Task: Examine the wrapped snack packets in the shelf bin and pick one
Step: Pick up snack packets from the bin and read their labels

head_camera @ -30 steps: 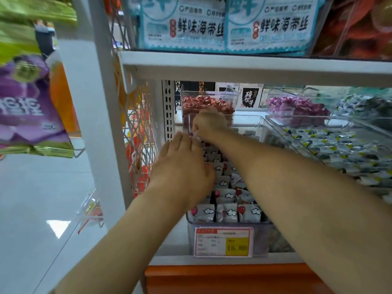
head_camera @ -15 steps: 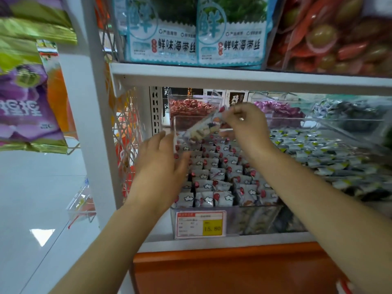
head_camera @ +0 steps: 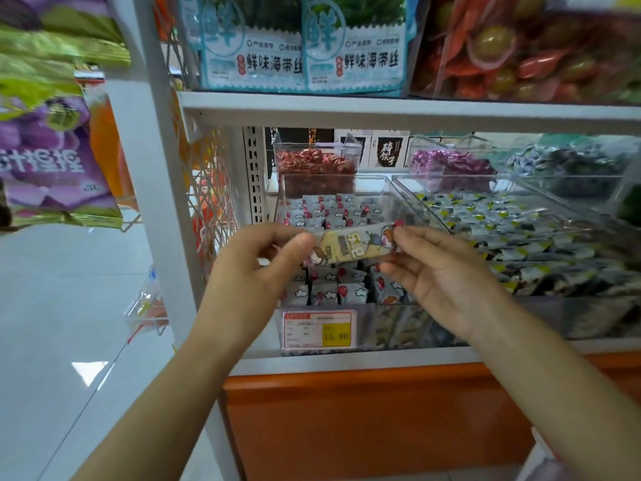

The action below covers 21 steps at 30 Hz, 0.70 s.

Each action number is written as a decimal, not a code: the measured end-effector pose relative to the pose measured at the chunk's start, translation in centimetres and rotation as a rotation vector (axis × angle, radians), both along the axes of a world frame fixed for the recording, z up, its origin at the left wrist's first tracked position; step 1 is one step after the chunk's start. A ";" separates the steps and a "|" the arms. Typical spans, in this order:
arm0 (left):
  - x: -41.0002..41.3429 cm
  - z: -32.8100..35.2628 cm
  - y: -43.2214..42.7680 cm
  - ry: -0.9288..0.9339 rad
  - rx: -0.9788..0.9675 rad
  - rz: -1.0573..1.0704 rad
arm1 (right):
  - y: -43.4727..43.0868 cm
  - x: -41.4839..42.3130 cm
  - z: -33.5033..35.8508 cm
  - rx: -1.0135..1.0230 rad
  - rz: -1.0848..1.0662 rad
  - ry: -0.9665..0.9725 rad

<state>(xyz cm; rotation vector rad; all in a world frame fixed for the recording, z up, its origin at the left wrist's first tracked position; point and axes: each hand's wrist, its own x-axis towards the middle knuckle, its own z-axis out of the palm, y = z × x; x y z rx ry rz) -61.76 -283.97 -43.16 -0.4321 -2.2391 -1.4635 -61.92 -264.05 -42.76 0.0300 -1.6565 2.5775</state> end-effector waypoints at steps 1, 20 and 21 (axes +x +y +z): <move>0.1 0.1 -0.1 -0.054 0.089 -0.051 | 0.0 0.0 -0.1 -0.016 0.018 -0.013; 0.1 0.0 -0.5 -0.477 0.705 -0.387 | 0.2 -0.8 -0.8 -0.214 0.093 -0.042; 0.0 0.0 -0.5 -0.476 0.702 -0.401 | 0.3 -0.8 -0.9 -0.216 0.082 -0.045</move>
